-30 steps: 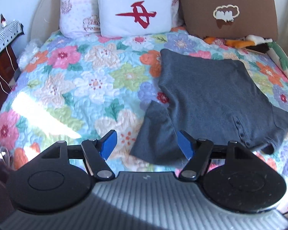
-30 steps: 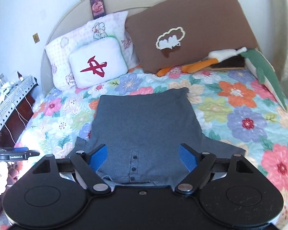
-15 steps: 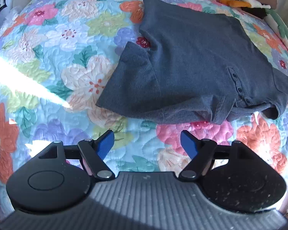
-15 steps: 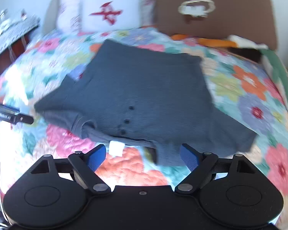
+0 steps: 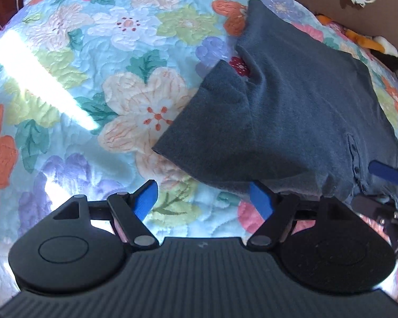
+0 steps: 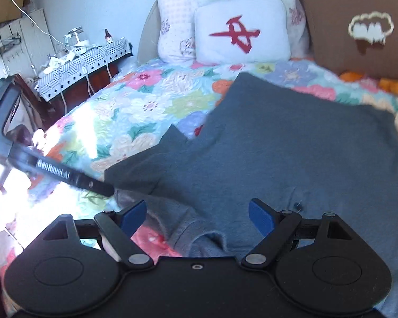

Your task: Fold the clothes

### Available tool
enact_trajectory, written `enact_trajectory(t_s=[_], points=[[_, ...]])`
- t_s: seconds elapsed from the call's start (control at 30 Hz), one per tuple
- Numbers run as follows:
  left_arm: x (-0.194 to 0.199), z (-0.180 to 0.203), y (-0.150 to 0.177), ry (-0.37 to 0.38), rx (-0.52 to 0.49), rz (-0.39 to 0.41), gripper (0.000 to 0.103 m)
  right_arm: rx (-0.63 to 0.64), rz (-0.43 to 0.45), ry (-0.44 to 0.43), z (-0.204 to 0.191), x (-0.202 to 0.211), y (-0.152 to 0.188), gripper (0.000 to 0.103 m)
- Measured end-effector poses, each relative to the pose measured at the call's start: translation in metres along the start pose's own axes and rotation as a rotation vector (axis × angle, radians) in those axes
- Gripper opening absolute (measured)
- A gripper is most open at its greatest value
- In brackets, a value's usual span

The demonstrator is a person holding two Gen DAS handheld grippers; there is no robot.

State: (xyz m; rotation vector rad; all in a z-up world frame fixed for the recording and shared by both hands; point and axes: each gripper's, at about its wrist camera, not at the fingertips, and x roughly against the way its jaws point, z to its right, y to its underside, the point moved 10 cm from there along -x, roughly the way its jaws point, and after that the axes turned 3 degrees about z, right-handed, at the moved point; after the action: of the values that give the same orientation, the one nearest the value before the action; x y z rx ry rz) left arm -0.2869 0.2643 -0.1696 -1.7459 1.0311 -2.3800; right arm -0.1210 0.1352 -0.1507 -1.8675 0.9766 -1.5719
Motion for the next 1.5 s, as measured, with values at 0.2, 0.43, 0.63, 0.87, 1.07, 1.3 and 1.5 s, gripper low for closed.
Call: enact_trajectory(t_s=[0.2, 0.43, 0.63, 0.87, 1.07, 1.3, 1.5], points=[[-0.003, 0.008, -0.025, -0.113, -0.112, 0.091, 0.077, 0.039, -0.049, -0.001, -0.005, -0.030, 0.003, 0.087], [-0.009, 0.022, -0.015, -0.044, -0.065, 0.074, 0.082, 0.145, -0.103, -0.075, -0.030, -0.035, 0.031, 0.030], [-0.003, 0.011, 0.000, -0.082, -0.075, 0.050, 0.082, 0.270, -0.141, -0.067, -0.043, -0.024, 0.043, 0.013], [0.008, 0.000, -0.001, -0.163, -0.171, 0.096, 0.083, 0.323, -0.255, -0.147, -0.056, -0.001, 0.065, 0.012], [0.003, -0.011, -0.005, -0.139, -0.054, 0.087, 0.083, 0.136, -0.123, -0.023, -0.014, 0.043, 0.019, 0.047], [-0.006, -0.008, -0.013, -0.099, 0.064, 0.127, 0.083, -0.307, -0.064, 0.239, 0.117, 0.094, 0.023, 0.059], [-0.016, 0.003, -0.004, -0.106, 0.033, 0.104, 0.083, -0.665, -0.069, 0.286, 0.182, 0.109, 0.064, 0.059]])
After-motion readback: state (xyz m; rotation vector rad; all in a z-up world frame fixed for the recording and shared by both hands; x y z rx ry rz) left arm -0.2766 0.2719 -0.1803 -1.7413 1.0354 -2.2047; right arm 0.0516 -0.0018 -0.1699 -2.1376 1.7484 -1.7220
